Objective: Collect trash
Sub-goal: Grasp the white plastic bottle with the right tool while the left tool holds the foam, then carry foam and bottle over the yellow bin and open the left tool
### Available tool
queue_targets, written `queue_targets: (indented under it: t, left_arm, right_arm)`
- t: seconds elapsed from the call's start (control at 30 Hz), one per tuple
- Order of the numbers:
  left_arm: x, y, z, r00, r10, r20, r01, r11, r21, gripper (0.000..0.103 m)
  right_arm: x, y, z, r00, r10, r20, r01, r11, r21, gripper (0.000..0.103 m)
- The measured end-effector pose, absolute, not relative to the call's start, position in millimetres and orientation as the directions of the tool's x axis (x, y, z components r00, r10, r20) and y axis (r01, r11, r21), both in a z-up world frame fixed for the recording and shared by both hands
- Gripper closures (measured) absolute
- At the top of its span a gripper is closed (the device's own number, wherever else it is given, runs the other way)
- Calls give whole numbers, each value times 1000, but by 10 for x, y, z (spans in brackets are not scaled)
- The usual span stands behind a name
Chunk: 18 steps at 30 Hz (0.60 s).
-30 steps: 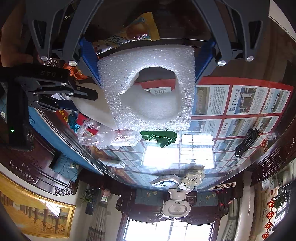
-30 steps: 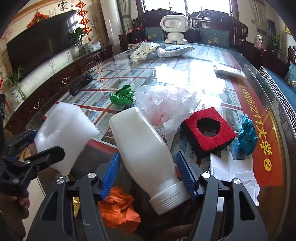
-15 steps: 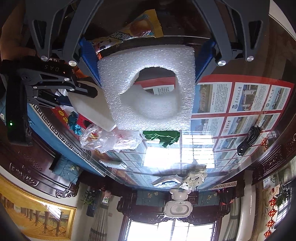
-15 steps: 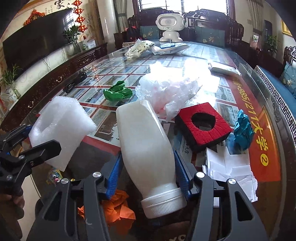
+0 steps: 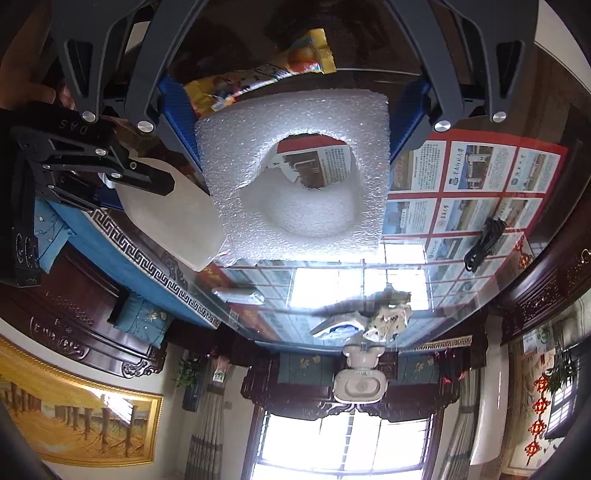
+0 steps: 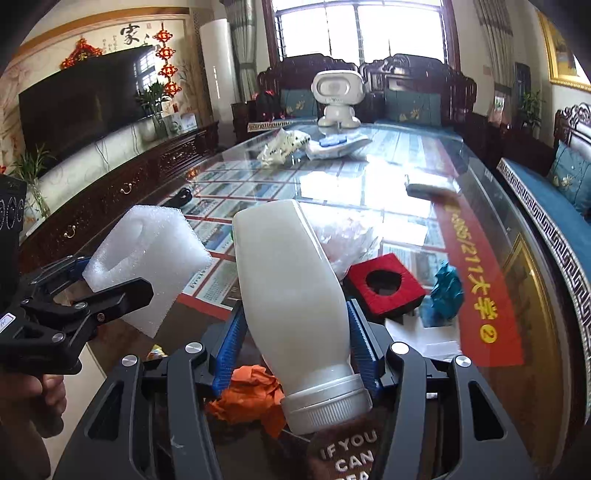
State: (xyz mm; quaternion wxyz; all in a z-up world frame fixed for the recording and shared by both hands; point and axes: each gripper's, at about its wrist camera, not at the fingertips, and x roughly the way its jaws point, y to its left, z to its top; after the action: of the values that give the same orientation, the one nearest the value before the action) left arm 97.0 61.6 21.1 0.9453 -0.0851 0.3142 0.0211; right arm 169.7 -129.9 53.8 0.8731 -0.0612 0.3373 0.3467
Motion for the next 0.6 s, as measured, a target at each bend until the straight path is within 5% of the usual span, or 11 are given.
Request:
queue_targets:
  t: [0.33, 0.6]
  left_arm:
    - [214, 245, 350, 811, -101, -576, 22, 989, -144, 14]
    - [-453, -165, -28, 759, -180, -626, 120, 983, -136, 14]
  right_arm:
    - [876, -1812, 811, 582, 573, -577, -643, 759, 106, 50]
    - [103, -2241, 446, 552, 561, -617, -628, 766, 136, 50]
